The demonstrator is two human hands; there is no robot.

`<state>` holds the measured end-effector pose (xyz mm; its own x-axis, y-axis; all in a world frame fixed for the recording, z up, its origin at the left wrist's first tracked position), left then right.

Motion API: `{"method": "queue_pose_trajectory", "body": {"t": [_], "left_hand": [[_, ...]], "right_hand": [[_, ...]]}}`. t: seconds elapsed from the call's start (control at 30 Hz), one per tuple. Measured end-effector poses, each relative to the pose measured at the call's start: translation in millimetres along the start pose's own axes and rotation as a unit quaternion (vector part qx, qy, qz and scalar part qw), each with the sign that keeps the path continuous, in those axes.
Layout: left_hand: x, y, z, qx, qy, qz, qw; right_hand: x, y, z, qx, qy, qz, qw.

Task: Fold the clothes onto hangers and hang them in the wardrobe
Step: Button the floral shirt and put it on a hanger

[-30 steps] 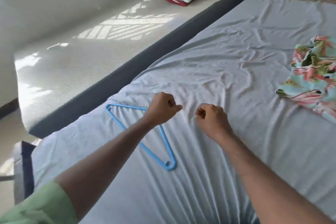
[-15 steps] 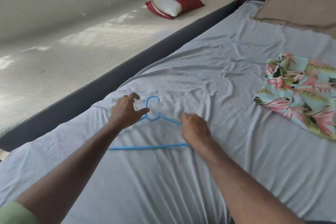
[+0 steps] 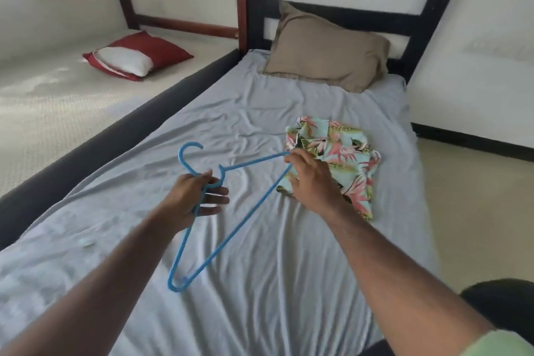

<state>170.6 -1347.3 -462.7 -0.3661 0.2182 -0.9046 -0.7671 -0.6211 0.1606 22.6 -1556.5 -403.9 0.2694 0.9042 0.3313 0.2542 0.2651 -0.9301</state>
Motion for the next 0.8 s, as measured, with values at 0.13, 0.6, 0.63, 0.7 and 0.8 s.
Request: {"method": "queue_pose_trajectory", "body": {"t": [0.13,0.6,0.63,0.7,0.8], "left_hand": [[-20,14,-33,-0.047,0.031,0.076,0.996],[-13,6,-48,-0.135,0.002,-0.035,0.990],[-14,4,-48,-0.129,-0.001,-0.048,0.990],[-13,3,-47,-0.115,-0.007,-0.067,0.991],[-12,1,-47,-0.110,0.000,-0.073,0.991]], "right_hand": [[-82,-2,31,0.032,0.084,0.041,0.995],[-97,72,19,0.244,0.098,0.148,0.953],[-96,73,16,0.240,0.101,0.137,0.956],[-97,73,10,0.235,0.123,0.087,0.960],[-89,74,1,0.221,0.151,-0.014,0.963]]}}
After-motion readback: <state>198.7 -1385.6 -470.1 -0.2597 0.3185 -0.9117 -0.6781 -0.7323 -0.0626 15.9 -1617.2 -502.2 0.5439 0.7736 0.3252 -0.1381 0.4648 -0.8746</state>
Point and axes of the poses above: each hand's wrist, its own z-axis away from the middle knuckle, its own y-axis out of the palm, x = y × z, the point moved 9 cm from there along -z, towards the middle knuckle, and after that the axes turned 15 degrees about x, right-handed, at the moved point
